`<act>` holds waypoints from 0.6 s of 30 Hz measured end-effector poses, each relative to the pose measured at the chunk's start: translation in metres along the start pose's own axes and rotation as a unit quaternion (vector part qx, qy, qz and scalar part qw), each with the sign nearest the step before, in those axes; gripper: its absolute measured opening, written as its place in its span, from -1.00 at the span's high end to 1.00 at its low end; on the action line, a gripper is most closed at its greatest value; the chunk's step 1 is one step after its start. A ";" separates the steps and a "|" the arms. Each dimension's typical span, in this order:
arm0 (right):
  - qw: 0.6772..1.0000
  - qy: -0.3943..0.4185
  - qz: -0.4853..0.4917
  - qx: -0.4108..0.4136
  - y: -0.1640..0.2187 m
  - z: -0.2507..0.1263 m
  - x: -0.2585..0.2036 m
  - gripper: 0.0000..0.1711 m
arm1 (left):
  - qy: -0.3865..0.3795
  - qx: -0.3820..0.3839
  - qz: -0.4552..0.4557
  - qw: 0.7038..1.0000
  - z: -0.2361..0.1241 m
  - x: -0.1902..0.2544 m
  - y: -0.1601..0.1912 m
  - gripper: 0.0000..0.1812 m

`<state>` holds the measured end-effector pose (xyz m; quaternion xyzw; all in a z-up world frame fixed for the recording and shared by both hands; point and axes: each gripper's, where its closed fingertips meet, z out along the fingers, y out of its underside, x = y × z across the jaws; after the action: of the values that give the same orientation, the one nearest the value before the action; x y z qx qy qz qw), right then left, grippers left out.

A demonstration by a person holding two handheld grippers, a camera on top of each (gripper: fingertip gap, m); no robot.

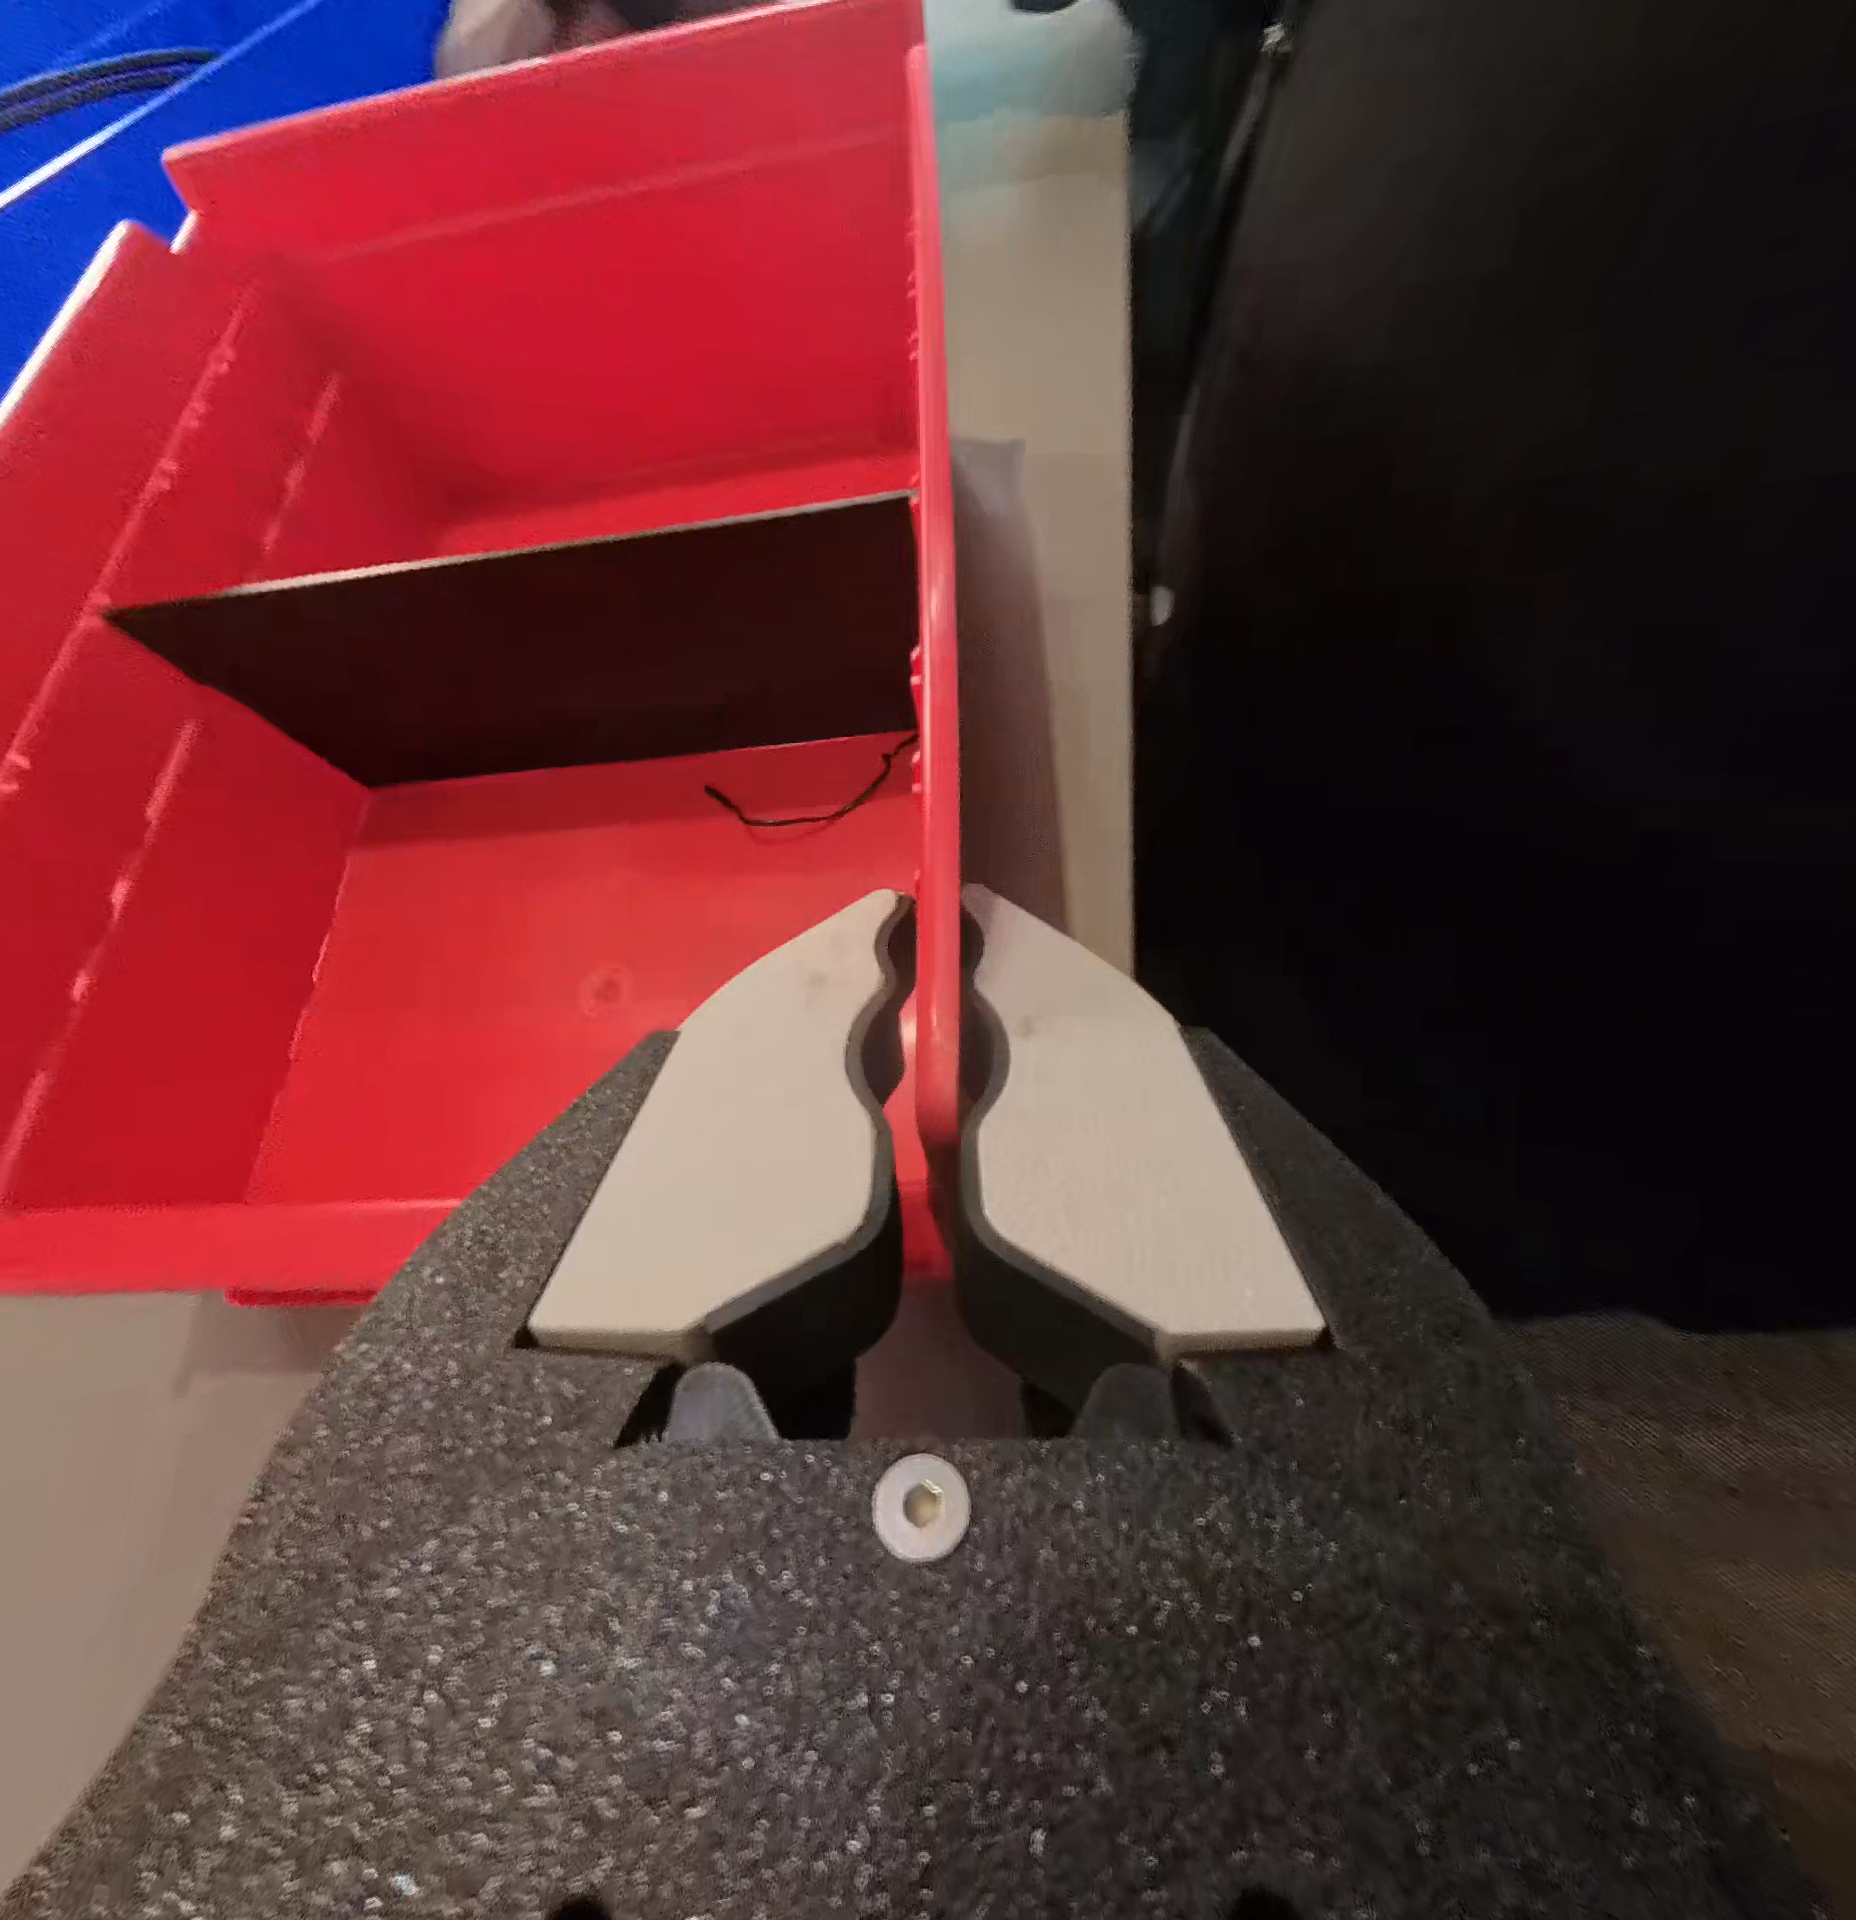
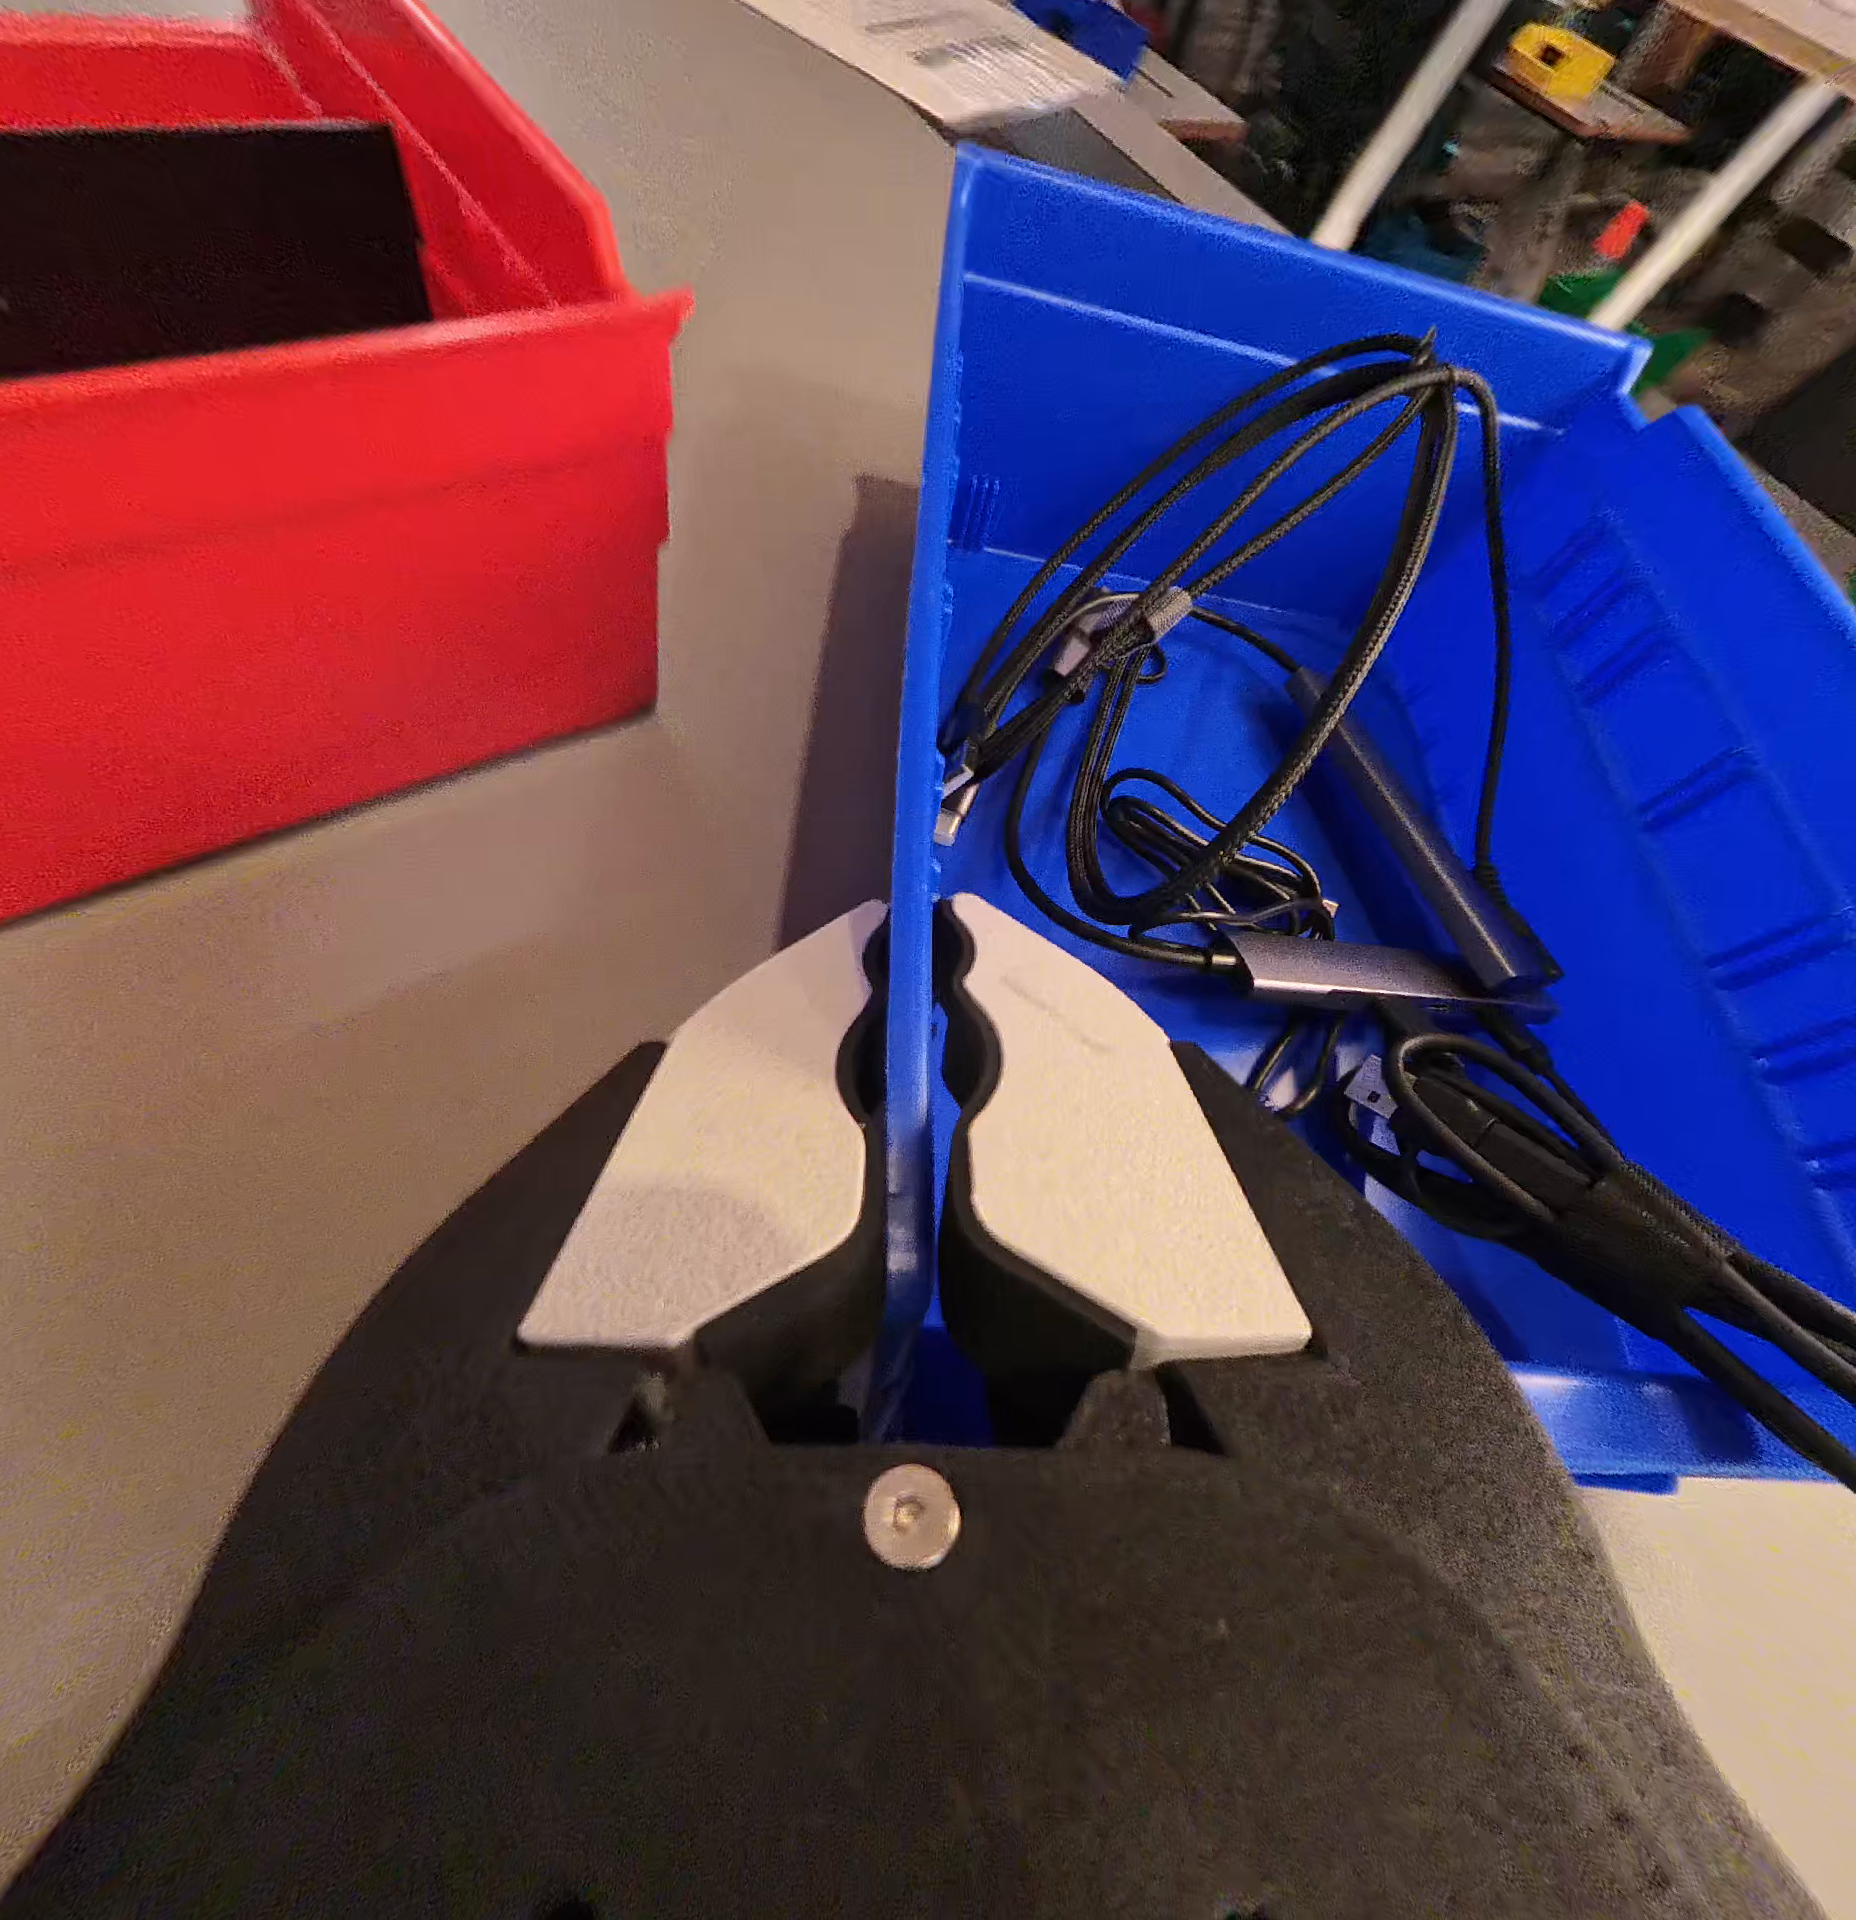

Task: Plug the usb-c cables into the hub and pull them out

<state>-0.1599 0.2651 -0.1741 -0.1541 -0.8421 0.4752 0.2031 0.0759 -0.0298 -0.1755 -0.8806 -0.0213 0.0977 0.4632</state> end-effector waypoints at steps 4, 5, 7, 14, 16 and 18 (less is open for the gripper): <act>0.996 -0.073 -0.043 0.025 -0.025 0.036 -0.023 0.94 | 0.051 0.003 0.008 0.999 0.011 0.020 -0.011 0.94; 0.994 -0.089 -0.052 0.032 -0.032 0.046 -0.028 0.94 | 0.058 0.004 0.010 0.998 0.014 0.023 -0.014 0.94; 0.990 -0.117 -0.064 0.044 -0.044 0.065 -0.037 0.94 | 0.068 0.006 0.013 0.998 0.020 0.026 -0.018 0.94; 0.973 -0.203 -0.072 0.076 -0.085 0.123 -0.069 0.94 | 0.077 0.014 0.022 0.997 0.029 0.026 -0.025 0.94; 0.971 -0.218 -0.059 0.081 -0.094 0.134 -0.076 0.94 | 0.074 0.017 0.021 0.997 0.027 0.025 -0.023 0.94; 0.971 -0.220 -0.036 0.090 -0.104 0.139 -0.076 0.88 | 0.063 0.024 0.004 0.998 0.020 0.022 -0.021 0.94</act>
<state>-0.1690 0.0758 -0.1640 0.0032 -0.8247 0.5639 0.0432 0.0949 0.0018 -0.1726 -0.8740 0.0141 0.0445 0.4838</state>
